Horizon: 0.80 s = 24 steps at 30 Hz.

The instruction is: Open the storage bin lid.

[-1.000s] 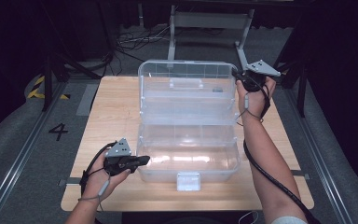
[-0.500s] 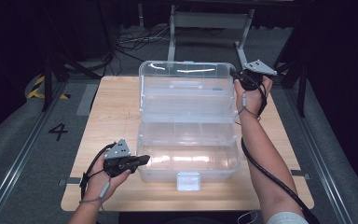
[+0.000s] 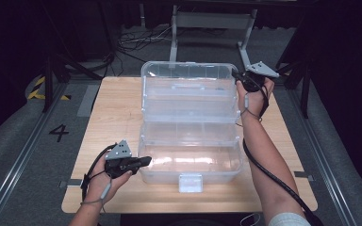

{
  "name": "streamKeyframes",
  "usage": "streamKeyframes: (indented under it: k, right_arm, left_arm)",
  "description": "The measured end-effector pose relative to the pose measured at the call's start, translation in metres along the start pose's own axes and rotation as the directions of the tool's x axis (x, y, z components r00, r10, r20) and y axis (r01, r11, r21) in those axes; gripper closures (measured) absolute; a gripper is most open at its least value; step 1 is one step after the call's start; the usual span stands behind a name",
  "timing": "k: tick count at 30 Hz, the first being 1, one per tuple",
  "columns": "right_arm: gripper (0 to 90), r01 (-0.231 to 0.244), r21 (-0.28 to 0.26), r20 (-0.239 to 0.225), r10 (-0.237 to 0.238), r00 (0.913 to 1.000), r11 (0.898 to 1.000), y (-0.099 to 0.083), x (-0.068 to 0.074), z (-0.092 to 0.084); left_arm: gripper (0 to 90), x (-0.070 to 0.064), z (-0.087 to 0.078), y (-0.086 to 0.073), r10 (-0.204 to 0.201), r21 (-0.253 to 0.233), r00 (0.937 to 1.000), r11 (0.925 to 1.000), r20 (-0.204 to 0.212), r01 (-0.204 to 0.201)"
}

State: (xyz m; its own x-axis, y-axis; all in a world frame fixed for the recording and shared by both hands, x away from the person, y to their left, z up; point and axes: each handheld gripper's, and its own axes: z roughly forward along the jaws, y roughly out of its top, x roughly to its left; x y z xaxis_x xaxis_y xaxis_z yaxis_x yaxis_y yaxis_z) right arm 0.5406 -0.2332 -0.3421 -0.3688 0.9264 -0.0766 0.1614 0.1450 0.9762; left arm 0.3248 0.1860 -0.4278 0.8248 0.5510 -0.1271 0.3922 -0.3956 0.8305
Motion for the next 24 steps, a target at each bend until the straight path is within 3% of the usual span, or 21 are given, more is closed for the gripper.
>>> streamKeyframes:
  k: [24]
  right_arm:
    - [83.1, -0.051, 0.055, -0.025, 0.053, 0.9983, 0.997, -0.015, -0.009, 0.026]
  left_arm:
    - [89.8, 0.000, 0.000, 0.000, -0.005, 0.002, 1.0000, 1.0000, 0.001, 0.005]
